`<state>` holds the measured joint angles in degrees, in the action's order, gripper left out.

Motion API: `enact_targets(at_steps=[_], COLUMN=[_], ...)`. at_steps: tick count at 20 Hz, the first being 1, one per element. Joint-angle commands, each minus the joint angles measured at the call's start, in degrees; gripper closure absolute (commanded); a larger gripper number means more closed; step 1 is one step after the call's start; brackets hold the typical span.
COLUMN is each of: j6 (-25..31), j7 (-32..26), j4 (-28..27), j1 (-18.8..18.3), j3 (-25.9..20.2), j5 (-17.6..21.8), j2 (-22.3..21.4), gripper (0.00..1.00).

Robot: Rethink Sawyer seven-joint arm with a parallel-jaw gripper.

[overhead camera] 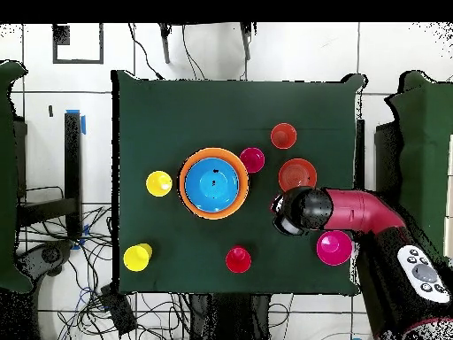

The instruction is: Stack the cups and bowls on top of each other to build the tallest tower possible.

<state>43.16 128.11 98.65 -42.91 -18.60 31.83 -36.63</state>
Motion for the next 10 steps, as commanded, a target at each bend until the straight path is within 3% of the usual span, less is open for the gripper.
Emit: enact_targets(at_steps=[1,10], j6=[-4.7,-0.2], j7=[-10.5,-11.8], j4=[3.1,-0.7], j1=[-1.0,0.5], j3=[-2.3,-4.3], j5=[5.6,4.5], j2=[-2.5,-2.2], gripper=[0.0,0.0])
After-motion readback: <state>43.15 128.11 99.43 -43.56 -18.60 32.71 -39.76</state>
